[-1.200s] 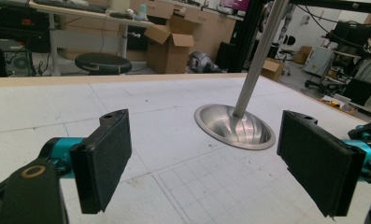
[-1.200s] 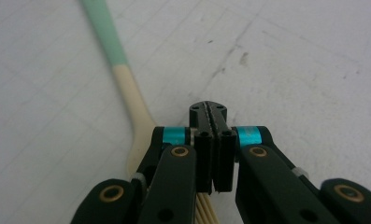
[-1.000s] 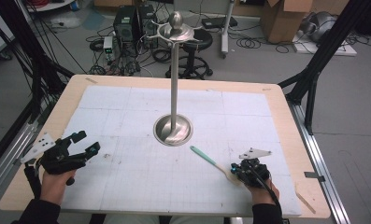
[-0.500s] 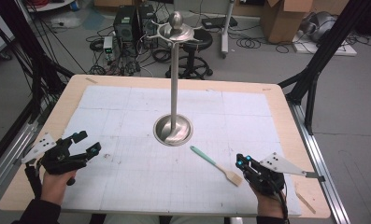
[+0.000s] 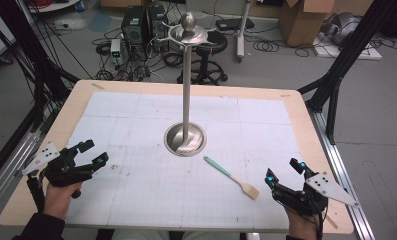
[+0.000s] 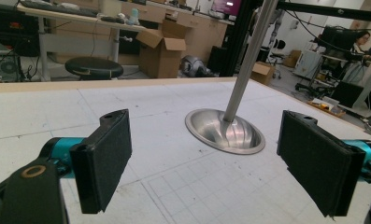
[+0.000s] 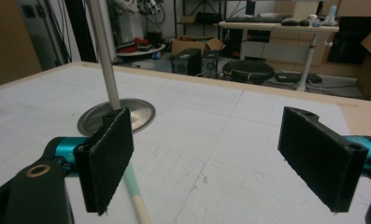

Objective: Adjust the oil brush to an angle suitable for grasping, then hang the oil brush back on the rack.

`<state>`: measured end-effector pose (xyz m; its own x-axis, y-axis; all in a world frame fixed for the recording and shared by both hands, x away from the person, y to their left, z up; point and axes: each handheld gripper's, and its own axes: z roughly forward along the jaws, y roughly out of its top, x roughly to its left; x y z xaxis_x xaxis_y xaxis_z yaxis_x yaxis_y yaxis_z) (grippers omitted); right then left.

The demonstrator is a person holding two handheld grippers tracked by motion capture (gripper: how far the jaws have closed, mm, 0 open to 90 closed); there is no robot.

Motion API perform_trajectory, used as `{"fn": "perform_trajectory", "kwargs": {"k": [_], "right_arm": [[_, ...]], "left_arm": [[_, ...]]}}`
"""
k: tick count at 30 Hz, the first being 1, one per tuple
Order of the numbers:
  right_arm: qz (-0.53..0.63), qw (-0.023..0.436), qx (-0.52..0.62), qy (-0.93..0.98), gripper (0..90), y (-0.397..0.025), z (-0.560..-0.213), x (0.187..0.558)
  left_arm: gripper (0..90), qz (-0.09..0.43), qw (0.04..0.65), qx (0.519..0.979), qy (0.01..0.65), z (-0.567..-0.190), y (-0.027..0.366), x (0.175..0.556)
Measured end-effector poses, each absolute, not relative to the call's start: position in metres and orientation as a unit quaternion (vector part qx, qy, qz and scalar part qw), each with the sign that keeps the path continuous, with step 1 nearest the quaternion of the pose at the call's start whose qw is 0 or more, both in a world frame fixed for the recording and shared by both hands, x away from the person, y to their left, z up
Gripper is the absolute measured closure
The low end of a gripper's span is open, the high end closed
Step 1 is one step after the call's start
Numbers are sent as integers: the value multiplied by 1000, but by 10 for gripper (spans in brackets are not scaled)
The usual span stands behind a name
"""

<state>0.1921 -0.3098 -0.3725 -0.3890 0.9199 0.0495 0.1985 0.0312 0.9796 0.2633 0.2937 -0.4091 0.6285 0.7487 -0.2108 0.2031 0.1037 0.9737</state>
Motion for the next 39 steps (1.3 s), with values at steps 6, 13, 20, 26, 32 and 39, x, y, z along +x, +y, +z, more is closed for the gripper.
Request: {"fn": "perform_trajectory", "kwargs": {"k": [6, 13, 20, 26, 32, 39], "right_arm": [[533, 327, 435, 648, 170, -307, -374, 193], [528, 314, 431, 661, 164, -304, -378, 198], [518, 295, 419, 685, 164, -294, -382, 208], [496, 277, 402, 718, 165, -281, -387, 218], [479, 247, 395, 744, 166, -269, -394, 229], [444, 188, 387, 786, 235, -254, -408, 252]], "left_arm": [[182, 214, 639, 637, 375, -409, 294, 263], [182, 213, 637, 639, 375, -410, 292, 264], [182, 205, 637, 642, 374, -411, 291, 264], [182, 205, 638, 641, 374, -410, 291, 263], [183, 203, 636, 645, 373, -411, 289, 264], [183, 201, 633, 649, 371, -412, 288, 265]]}}
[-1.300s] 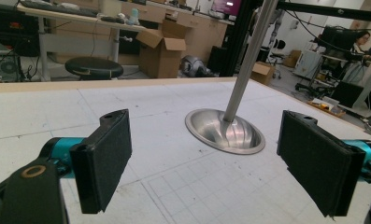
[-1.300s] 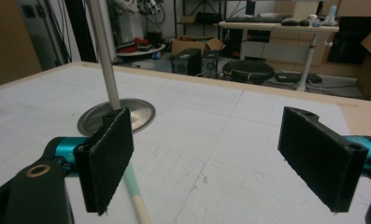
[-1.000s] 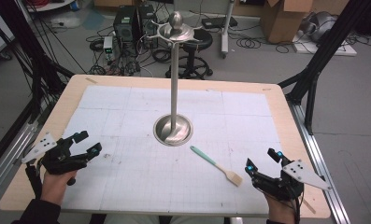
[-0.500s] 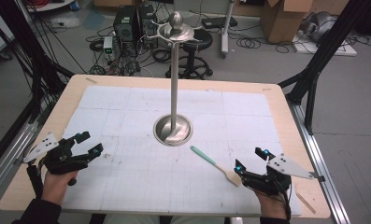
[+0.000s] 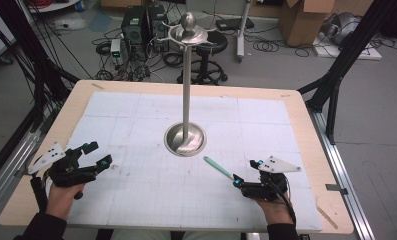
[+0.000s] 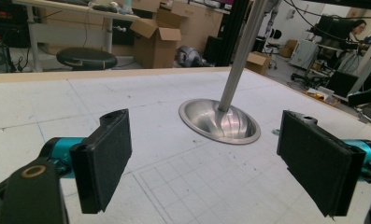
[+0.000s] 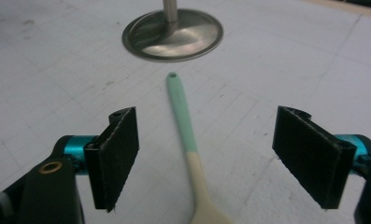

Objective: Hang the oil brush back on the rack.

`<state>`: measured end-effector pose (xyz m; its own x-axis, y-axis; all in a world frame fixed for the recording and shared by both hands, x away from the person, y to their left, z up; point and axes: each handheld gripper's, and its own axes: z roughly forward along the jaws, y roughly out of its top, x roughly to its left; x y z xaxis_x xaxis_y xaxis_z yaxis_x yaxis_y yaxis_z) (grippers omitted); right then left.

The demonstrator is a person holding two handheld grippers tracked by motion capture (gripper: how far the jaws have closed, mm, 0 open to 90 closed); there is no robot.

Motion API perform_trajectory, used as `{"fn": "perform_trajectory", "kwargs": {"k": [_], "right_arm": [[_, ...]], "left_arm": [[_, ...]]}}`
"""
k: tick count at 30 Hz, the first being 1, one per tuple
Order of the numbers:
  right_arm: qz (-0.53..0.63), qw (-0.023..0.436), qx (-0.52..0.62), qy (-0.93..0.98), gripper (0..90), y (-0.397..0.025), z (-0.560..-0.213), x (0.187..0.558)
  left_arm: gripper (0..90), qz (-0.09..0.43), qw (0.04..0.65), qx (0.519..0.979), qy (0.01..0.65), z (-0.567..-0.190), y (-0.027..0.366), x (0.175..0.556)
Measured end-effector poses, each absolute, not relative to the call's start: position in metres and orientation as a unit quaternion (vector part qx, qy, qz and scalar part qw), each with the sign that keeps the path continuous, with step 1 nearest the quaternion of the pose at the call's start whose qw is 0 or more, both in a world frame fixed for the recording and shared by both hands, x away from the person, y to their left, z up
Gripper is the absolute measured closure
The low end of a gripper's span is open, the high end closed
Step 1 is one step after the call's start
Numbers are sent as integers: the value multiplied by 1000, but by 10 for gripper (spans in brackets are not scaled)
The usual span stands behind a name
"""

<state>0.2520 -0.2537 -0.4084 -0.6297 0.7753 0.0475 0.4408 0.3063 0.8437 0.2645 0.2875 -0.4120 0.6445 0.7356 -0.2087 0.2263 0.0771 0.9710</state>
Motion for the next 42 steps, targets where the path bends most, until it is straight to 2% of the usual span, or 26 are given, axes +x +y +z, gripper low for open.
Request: {"fn": "perform_trajectory", "kwargs": {"k": [13, 16, 17, 20, 22, 33, 35, 42], "right_arm": [[408, 155, 389, 811, 340, -249, -424, 271], [395, 148, 388, 819, 392, -249, -428, 272], [391, 141, 384, 824, 441, -249, -431, 274], [382, 133, 378, 833, 486, -247, -433, 275], [362, 128, 369, 846, 556, -243, -436, 277], [337, 134, 355, 862, 699, -239, -438, 279], [330, 131, 343, 870, 774, -236, -437, 279], [308, 124, 341, 880, 809, -232, -433, 282]], "left_arm": [[182, 201, 634, 647, 373, -412, 288, 265], [183, 200, 634, 648, 373, -412, 288, 265], [183, 200, 634, 647, 373, -412, 288, 265], [183, 200, 635, 647, 373, -412, 288, 265], [183, 200, 634, 648, 373, -412, 288, 266], [184, 199, 632, 649, 373, -413, 287, 266], [184, 199, 632, 649, 373, -413, 287, 266], [186, 197, 632, 649, 374, -413, 286, 267]]}}
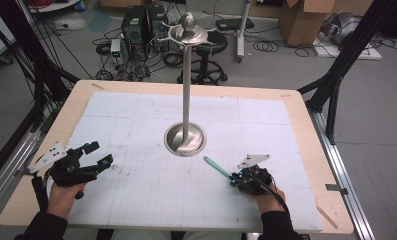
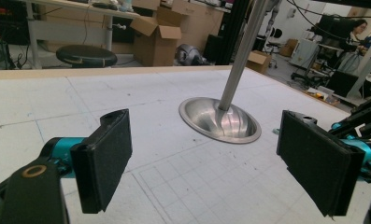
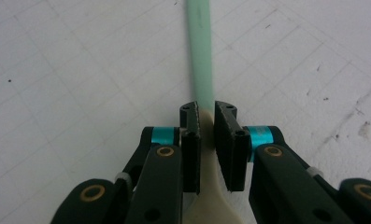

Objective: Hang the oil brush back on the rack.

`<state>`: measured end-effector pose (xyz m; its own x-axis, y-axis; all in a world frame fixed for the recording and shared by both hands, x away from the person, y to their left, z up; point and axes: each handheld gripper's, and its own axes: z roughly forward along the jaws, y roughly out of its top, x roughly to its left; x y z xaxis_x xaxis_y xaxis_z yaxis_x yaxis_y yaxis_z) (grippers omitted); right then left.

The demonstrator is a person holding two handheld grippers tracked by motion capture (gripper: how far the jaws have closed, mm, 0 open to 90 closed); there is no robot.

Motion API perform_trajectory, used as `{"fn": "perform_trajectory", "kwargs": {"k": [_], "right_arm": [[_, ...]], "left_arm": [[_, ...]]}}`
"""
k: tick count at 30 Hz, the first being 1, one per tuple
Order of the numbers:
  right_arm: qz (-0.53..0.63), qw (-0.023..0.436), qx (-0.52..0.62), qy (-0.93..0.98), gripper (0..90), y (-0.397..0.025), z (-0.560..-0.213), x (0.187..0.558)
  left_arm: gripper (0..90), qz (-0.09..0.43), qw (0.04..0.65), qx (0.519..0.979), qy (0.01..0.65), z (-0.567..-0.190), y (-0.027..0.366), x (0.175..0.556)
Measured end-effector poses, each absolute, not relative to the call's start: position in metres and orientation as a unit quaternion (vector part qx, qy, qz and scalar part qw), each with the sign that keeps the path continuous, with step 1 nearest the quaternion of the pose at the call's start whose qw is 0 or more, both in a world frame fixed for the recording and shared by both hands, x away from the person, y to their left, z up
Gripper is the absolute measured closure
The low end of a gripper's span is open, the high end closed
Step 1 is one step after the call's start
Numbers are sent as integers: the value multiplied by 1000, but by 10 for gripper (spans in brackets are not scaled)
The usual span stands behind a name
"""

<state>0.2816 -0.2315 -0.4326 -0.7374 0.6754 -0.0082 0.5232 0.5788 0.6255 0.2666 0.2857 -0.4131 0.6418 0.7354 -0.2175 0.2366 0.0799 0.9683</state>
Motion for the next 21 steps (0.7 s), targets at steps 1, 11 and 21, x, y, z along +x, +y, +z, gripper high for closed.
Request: {"fn": "perform_trajectory", "kwargs": {"k": [1, 11, 21], "right_arm": [[300, 122, 340, 883, 817, -230, -431, 283], [278, 109, 342, 891, 829, -226, -427, 288], [290, 108, 355, 882, 831, -229, -428, 286]], "left_arm": [[187, 197, 633, 648, 375, -413, 286, 267], [188, 197, 632, 650, 373, -413, 286, 267], [188, 196, 631, 651, 373, -413, 286, 267]]}}
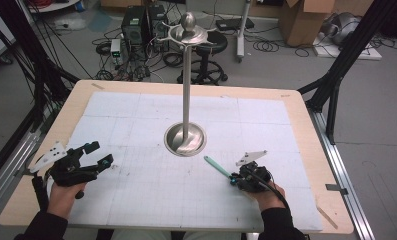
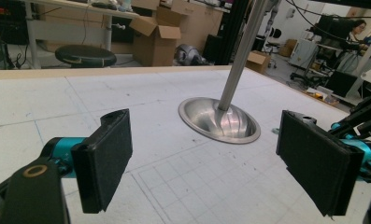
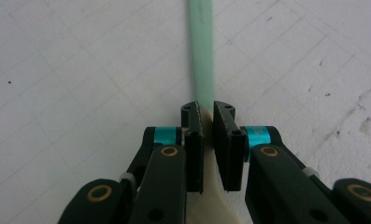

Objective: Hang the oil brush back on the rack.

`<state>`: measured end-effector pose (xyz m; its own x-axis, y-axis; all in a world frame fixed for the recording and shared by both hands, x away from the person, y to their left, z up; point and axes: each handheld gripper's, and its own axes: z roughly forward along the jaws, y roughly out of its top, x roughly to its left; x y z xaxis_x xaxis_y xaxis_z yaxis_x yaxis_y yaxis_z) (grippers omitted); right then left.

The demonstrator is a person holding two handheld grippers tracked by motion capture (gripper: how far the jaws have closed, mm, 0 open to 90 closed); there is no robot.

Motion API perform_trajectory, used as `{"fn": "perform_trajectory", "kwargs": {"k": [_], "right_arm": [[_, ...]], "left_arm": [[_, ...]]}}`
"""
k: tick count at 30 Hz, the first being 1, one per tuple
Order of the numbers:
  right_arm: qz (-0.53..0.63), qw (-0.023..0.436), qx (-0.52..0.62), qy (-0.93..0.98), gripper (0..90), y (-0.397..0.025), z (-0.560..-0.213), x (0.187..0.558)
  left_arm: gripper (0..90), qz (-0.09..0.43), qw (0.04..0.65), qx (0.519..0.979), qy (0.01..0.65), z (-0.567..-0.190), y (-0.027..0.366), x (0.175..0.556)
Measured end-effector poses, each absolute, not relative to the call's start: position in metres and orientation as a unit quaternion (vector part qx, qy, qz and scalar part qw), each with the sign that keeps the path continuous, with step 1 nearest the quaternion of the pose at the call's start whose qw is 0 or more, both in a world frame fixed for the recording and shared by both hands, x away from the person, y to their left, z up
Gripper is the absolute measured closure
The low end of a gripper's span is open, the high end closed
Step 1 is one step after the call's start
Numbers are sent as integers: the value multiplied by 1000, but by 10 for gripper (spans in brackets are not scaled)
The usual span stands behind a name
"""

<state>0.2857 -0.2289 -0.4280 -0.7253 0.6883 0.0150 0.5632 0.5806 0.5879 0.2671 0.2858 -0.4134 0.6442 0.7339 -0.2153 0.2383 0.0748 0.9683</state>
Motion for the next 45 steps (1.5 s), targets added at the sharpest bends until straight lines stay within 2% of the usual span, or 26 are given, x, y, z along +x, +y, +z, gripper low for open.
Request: {"fn": "perform_trajectory", "kwargs": {"k": [14, 23, 39, 45], "right_arm": [[360, 110, 355, 856, 829, -242, -418, 274], [432, 104, 312, 840, 828, -238, -408, 261], [490, 70, 249, 832, 826, -210, -391, 255], [508, 60, 229, 828, 827, -203, -387, 253]], "left_arm": [[198, 187, 642, 644, 372, -411, 288, 267], [204, 162, 665, 634, 360, -404, 282, 265], [211, 98, 677, 670, 290, -394, 250, 263], [225, 78, 678, 675, 282, -392, 242, 265]]}}
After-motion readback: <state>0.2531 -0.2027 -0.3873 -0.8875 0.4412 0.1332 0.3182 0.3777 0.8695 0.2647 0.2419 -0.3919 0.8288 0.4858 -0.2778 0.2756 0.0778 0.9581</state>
